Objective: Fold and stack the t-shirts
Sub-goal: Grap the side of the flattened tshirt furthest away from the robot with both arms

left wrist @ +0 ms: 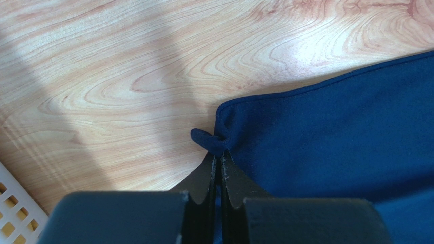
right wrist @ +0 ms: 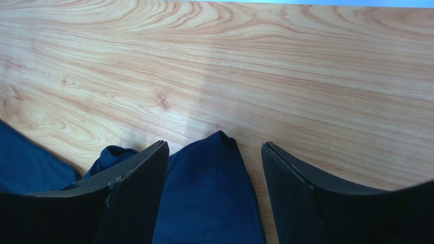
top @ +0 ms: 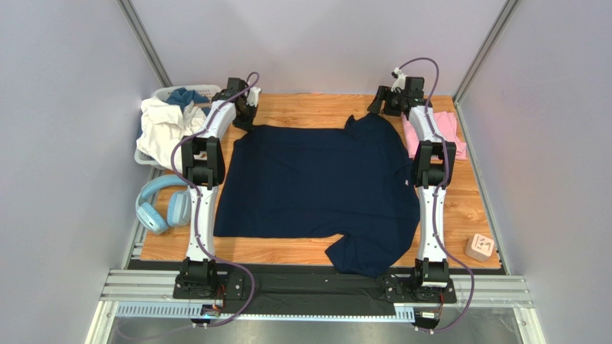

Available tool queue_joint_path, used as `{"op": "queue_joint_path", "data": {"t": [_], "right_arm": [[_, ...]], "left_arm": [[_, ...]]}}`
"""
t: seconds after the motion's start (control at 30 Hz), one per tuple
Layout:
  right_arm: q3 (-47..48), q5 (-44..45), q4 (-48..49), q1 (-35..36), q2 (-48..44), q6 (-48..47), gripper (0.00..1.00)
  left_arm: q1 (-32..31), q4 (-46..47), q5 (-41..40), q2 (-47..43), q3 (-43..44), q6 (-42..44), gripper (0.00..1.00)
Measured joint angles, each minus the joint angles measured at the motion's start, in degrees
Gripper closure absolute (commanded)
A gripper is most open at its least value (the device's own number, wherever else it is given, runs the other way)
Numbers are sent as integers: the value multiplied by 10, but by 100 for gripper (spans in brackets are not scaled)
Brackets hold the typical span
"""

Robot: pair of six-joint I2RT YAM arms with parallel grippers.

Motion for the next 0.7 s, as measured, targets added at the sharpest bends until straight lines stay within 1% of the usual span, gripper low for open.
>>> {"op": "queue_joint_path", "data": {"t": [0.23,0.37,0.53,0.7], "right_arm": [[-1,4,7,0,0,-3,28],[-4,7,15,2,0,-16,35],[-5,7,15,4,0,-28,35],[-5,6,15,7,0,-30,39]], "left_arm": [[0,0,6,0,0,0,96],[0,0,6,0,0,0,96],[0,0,6,0,0,0,96],[0,0,6,0,0,0,96]]}}
